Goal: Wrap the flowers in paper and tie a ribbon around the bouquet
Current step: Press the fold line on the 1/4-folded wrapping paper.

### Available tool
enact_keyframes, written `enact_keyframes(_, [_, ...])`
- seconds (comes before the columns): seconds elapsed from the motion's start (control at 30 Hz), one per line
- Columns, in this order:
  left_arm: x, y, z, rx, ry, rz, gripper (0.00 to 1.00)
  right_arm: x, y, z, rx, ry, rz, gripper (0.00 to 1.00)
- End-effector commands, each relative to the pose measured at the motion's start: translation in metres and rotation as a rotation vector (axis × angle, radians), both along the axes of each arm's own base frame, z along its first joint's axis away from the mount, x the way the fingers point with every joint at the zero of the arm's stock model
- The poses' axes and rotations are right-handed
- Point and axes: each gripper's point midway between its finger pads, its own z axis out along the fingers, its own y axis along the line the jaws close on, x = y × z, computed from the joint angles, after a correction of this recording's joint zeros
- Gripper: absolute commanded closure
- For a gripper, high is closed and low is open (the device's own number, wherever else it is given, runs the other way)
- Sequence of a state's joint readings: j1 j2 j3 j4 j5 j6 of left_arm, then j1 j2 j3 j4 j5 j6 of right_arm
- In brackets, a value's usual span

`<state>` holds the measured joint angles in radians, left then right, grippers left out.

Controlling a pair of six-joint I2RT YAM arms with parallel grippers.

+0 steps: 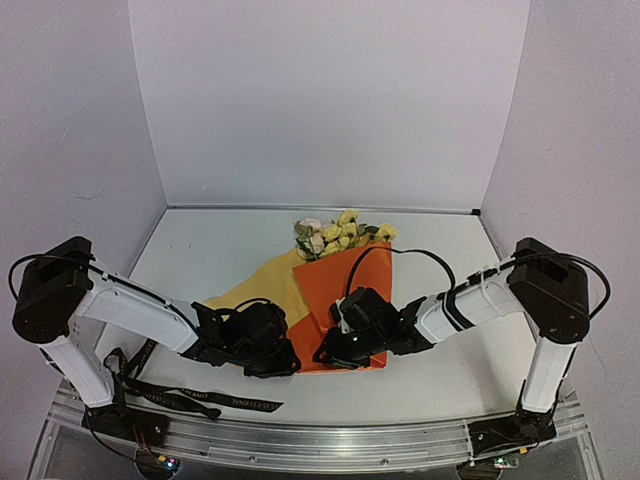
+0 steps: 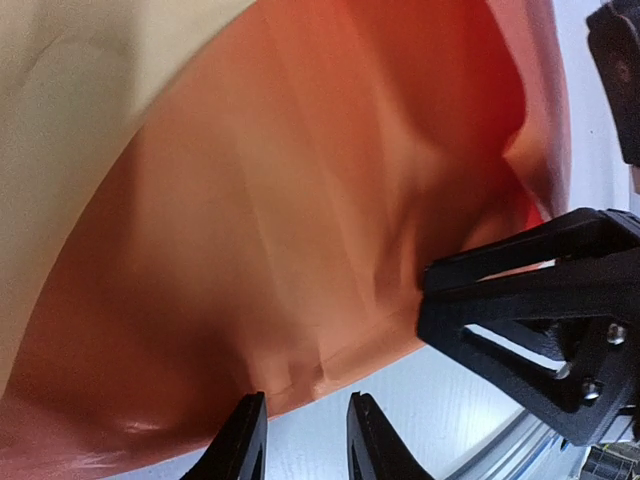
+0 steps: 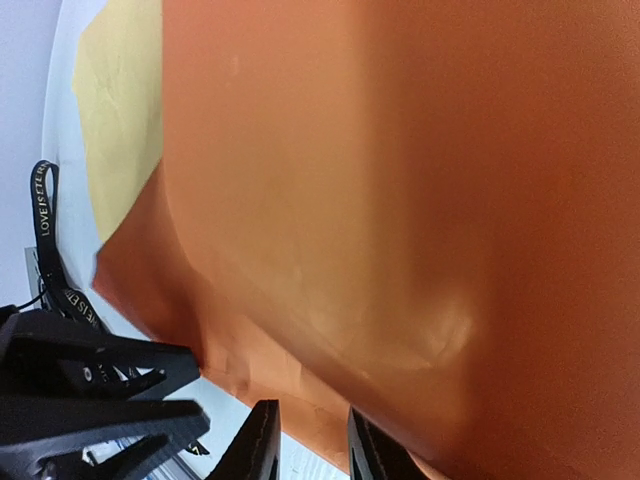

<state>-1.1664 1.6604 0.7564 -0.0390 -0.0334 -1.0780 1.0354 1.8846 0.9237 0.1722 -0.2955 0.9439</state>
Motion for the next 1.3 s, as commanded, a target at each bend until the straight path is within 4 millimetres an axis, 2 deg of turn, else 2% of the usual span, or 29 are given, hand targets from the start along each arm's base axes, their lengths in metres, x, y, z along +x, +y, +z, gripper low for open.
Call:
enact_keyframes(0.0, [-0.001,0.023,-0.010,0.019,0.008,0.079,0.70,0.002,0.001,-0.006,-0.011,-0.014,-0.014,0.74])
enact_keyframes(0.2, [-0.008,0.071,-0.020,0.070,0.031,0.215,0.68,0.000,0.001,-0.009,-0.014,-0.009,-0.013,0.74])
enact_keyframes(0.37, [-0.003,0.106,-0.013,0.097,0.017,0.330,0.64,-0.002,0.001,-0.014,-0.018,0.001,-0.014,0.74])
enact_keyframes(0.5, [-0.003,0.136,-0.016,0.115,0.045,0.414,0.64,-0.003,0.001,-0.015,-0.016,0.004,-0.015,0.74])
enact_keyframes(0.57, [-0.005,0.144,-0.014,0.107,0.052,0.438,0.64,-0.003,0.002,-0.015,-0.015,0.004,-0.015,0.74])
enact_keyframes(0.77, [-0.007,0.125,0.014,-0.058,0.071,0.434,0.61,-0.003,0.001,-0.015,-0.013,0.002,-0.017,0.74])
enact_keyframes(0.93, [-0.002,0.112,0.025,-0.194,0.109,0.561,0.62,-0.003,0.004,-0.015,-0.007,0.000,-0.021,0.74])
enact_keyframes(1.1, [0.005,0.107,0.021,-0.234,0.143,0.673,0.62,-0.004,0.009,-0.012,0.003,-0.005,-0.018,0.75])
enact_keyframes(1.27, [0.005,0.112,0.011,-0.194,0.162,0.737,0.64,-0.004,0.007,-0.011,0.001,-0.010,-0.019,0.74])
